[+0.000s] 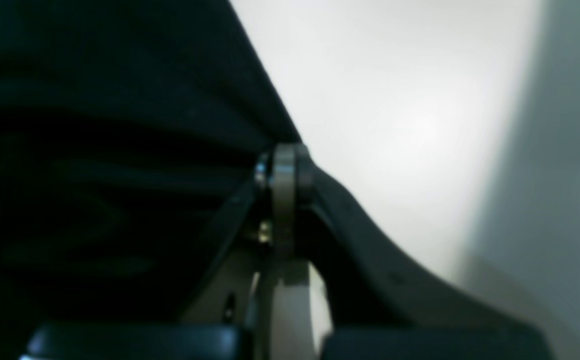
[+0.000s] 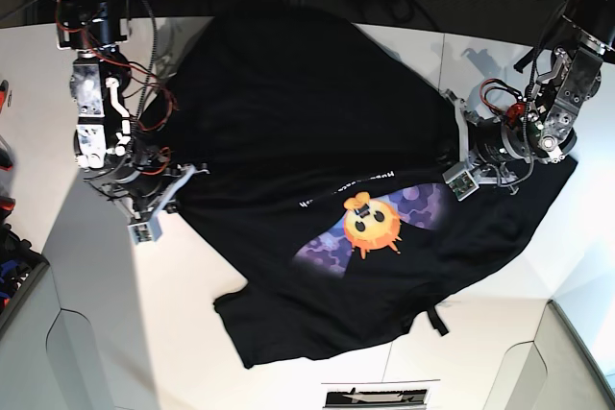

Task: Layout the t-shirt on the table in an organized manner, then fold the t-shirt properly
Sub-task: 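Grasp the shirt shoulders with both grippers and pull them apart, then grasp the shirt edge with the right gripper near the collar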

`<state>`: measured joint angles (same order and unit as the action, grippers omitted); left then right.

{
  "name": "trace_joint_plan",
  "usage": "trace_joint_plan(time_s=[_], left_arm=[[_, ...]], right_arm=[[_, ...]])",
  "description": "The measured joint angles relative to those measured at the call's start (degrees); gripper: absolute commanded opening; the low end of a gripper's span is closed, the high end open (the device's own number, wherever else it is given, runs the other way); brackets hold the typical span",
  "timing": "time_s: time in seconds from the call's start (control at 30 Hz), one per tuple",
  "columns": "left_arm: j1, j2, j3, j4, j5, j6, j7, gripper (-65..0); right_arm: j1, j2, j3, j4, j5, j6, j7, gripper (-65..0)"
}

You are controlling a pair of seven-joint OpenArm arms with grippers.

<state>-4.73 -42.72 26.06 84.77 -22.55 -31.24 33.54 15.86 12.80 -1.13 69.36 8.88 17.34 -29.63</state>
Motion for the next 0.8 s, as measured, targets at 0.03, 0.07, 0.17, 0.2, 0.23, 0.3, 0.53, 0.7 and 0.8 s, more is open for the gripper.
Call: trace_joint_plan(time_s=[0.03,0.07,0.17,0.2,0.23,0.3,0.53,0.7,0.8], left_arm=[[0.0,-0.11,0.0,-0.04,0.44,0.17,-0.24,-61.1],[0.0,-0.13,0.0,-0.04,1.09,0.17,-0.7,-61.1],[-0.39,0.2,0.02,-0.09,1.75,0.15,-1.42,-61.1],[-0.87,0.42,0.11,-0.13,1.9,0.17,-1.29,-61.1],[-1.51,0.72,0.13,-0.09,1.99,0.39,-0.94,-61.1],[-2.58,0.81,0.17,0.94,1.77,1.05,0.5,-60.8],[-4.35,0.85,-5.95,9.38,-3.67,0.81,1.55,-53.3],[-3.98,0.68,-12.74,9.49,-7.1,0.76,2.93,-52.2],[-4.22,-0.07,-15.98,7.21,-7.56,0.7,2.78,-52.2]], right_arm=[[-0.07,0.74,0.57,0.0,0.07,0.04,-0.2,-65.0],[-0.13,1.14,1.38,0.0,0.09,0.11,-0.46,-65.0],[-0.22,1.46,5.42,0.13,1.99,0.15,-2.25,-65.0],[-0.35,1.49,7.17,0.57,2.95,-0.17,-3.34,-65.0],[-0.66,1.68,8.98,1.29,4.72,-0.31,-4.55,-65.0],[-1.46,2.1,12.2,4.28,8.33,1.86,-6.8,-65.0],[-3.96,-0.66,15.91,19.91,24.41,10.75,-17.57,-58.2],[-10.49,-3.82,13.11,23.04,28.7,14.45,-18.62,-51.1],[-14.14,-5.53,8.24,25.29,29.86,15.04,-18.86,-51.1]])
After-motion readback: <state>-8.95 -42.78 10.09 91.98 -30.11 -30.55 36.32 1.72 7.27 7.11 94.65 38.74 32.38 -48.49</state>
